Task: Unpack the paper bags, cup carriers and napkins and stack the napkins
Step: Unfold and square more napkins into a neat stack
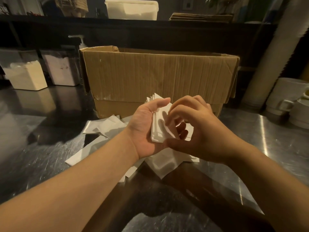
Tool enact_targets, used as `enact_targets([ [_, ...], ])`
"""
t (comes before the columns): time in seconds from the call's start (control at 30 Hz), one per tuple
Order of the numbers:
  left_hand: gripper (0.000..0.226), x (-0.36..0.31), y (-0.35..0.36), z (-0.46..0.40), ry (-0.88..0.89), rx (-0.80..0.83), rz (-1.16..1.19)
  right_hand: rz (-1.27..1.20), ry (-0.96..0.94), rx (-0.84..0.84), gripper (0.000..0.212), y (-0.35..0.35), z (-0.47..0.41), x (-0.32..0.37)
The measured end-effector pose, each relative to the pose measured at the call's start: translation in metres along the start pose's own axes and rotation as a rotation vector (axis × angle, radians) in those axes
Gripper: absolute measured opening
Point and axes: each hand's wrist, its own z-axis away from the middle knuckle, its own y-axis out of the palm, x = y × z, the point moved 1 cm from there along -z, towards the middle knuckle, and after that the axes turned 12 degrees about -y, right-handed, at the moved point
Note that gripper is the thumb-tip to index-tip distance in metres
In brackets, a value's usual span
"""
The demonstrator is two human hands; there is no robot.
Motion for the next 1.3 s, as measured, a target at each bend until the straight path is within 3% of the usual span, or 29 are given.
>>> enact_targets([
  [0.17,0.043,0.0,0.0,-0.001,0.013,-0.005,0.003,-0.213,0.08,-0.099,0.03,-0.006,0.001,-0.006],
  [0.33,0.036,-0.005,-0.001,-0.002,0.088,-0.108,0.145,-0.332,0.44,-0.342,0.009,-0.006,0.004,-0.026],
  [0.4,0.036,-0.005,-0.002,-0.002,0.09,-0.137,0.174,-0.31,0.621,-0.263,0.009,-0.003,0.006,-0.036],
  [0.5,0.034,-0.005,-0.004,-0.003,0.08,-0.171,0.186,-0.28,0.813,0.066,0.02,0.001,0.006,-0.043],
  [0.6,0.035,-0.004,-0.006,-0.003,0.085,-0.202,0.181,-0.175,0.805,0.34,0.037,0.003,0.001,-0.039],
  [0.7,0.035,-0.004,-0.004,-0.002,0.089,-0.203,0.17,-0.171,0.748,0.409,0.05,0.0,0.0,-0.032],
  [0.83,0.034,-0.003,-0.004,-0.002,0.083,-0.21,0.153,-0.176,0.666,0.417,0.023,-0.003,0.002,-0.022],
  [1.1,0.033,-0.002,-0.002,-0.002,0.086,-0.246,0.132,-0.141,0.697,0.484,0.041,0.003,-0.001,-0.013],
  [1.3,0.032,-0.002,0.0,-0.002,0.083,-0.253,0.119,-0.149,0.675,0.388,0.011,0.009,-0.006,-0.014],
])
